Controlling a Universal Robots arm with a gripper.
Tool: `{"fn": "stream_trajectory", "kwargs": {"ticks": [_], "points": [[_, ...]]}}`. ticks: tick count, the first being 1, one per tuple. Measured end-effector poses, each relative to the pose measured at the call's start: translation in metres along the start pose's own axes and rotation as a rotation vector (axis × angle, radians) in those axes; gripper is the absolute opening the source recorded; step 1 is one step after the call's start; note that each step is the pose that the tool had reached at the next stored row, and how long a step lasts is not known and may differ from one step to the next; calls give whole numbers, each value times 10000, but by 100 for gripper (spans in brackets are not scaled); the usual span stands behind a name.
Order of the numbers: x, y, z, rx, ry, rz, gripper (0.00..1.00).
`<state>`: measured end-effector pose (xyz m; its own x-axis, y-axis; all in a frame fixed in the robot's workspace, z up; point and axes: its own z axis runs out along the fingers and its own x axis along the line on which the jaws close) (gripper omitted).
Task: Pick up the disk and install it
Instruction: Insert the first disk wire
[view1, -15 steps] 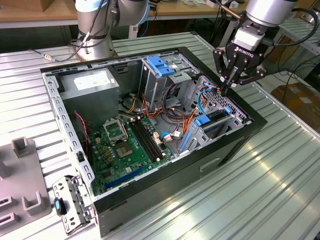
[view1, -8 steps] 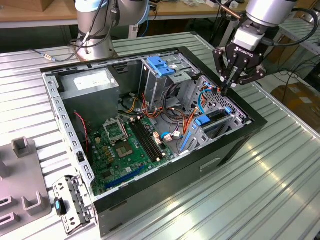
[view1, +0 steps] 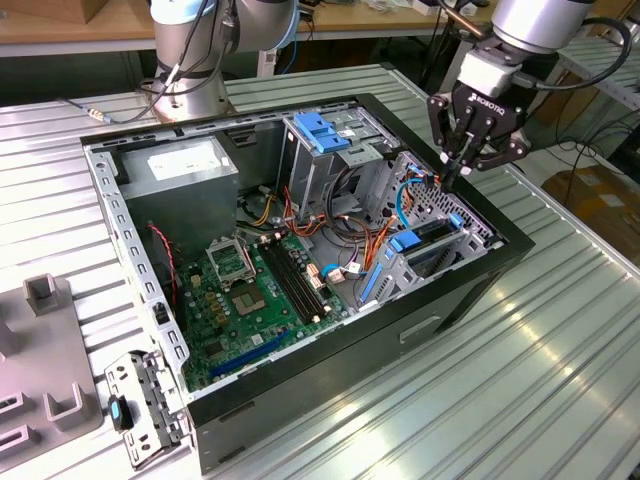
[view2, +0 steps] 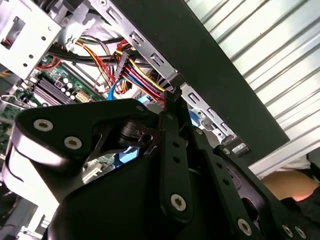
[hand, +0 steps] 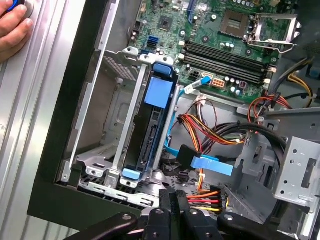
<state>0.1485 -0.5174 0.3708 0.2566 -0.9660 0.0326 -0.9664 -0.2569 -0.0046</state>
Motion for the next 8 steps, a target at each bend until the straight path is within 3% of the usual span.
{"fn": "stream_trajectory", "kwargs": {"ticks": [6,8], "points": [[0,0,0,-34,5,1022,16],[0,0,0,-35,5,1061,16]]}}
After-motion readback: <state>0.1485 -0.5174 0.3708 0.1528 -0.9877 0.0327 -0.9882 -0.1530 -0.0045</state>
